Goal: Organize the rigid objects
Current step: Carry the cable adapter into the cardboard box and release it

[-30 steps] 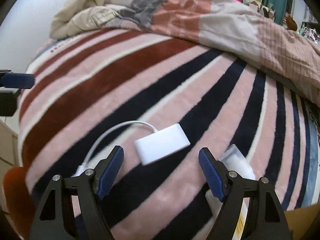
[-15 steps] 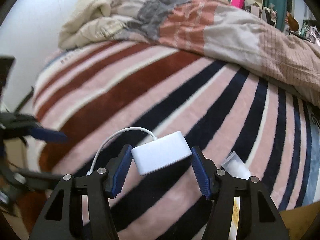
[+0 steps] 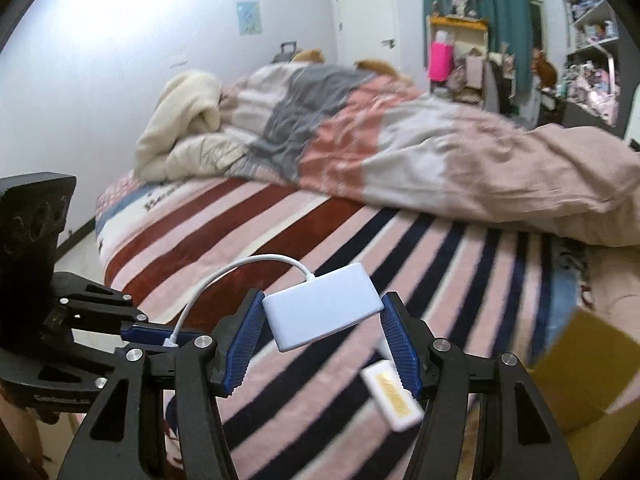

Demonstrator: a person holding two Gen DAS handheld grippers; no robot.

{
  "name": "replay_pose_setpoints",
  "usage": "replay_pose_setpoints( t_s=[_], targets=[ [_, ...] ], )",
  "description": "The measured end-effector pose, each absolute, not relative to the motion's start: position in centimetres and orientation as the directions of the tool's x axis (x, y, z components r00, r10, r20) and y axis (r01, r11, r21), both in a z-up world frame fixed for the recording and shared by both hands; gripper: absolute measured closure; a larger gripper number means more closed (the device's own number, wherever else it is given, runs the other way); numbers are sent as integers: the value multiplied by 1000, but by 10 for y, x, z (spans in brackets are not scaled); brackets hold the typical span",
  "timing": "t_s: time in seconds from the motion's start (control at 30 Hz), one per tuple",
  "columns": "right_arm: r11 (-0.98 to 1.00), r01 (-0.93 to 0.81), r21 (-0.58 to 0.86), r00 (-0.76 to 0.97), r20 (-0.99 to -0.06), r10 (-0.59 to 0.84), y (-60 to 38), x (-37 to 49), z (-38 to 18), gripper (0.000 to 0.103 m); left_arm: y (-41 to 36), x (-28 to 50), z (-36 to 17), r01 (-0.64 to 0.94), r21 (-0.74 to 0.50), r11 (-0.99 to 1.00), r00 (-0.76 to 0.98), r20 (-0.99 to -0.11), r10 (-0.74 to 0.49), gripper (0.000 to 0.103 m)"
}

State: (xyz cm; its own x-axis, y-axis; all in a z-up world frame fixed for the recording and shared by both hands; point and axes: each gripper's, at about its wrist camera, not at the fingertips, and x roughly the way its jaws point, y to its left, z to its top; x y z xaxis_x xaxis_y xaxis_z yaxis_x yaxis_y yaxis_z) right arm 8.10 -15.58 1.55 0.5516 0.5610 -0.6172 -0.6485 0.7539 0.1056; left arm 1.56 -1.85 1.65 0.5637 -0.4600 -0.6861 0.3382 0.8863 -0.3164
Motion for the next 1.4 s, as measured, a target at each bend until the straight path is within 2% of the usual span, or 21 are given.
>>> replay_pose_setpoints(
  t_s=[0.2,0.43,0.5,0.8,0.83,0.9,0.93,0.97,1.07,1.4],
  targets=[
    [826,-554,103,615,-618,490,-227,85,32,47,-86,43,29,440,-290,850,510,-698,-503,93],
    [884,-448,132,606,-683,409,-305,103,15,47,-154,72,23,505,-257,824,454,-732,-507,94],
    [894,-430,131,594,-705,389,-322,107,9,47,-166,80,21,516,-275,811,426,-739,-522,94],
    [912,-393,116,578,-740,344,-349,105,-2,47,-200,86,9,548,-217,808,392,-787,-477,93],
    [915,-387,115,577,-743,338,-351,105,-2,46,-202,86,8,544,-206,813,396,-792,-465,91],
    [918,-382,110,569,-755,327,-350,105,-3,46,-200,85,10,532,-163,831,424,-798,-428,70],
    [919,-382,101,563,-763,318,-348,105,-3,46,-197,84,14,521,-142,841,451,-791,-413,51],
    [918,-385,93,562,-766,313,-347,103,-2,46,-192,81,18,519,-139,844,471,-777,-417,44],
    [918,-391,60,569,-768,293,-341,98,0,39,-174,75,31,511,-158,845,488,-756,-436,44],
    [884,-467,32,576,-747,331,-285,84,21,39,-79,44,53,378,-180,908,596,-704,-387,44]
  ],
)
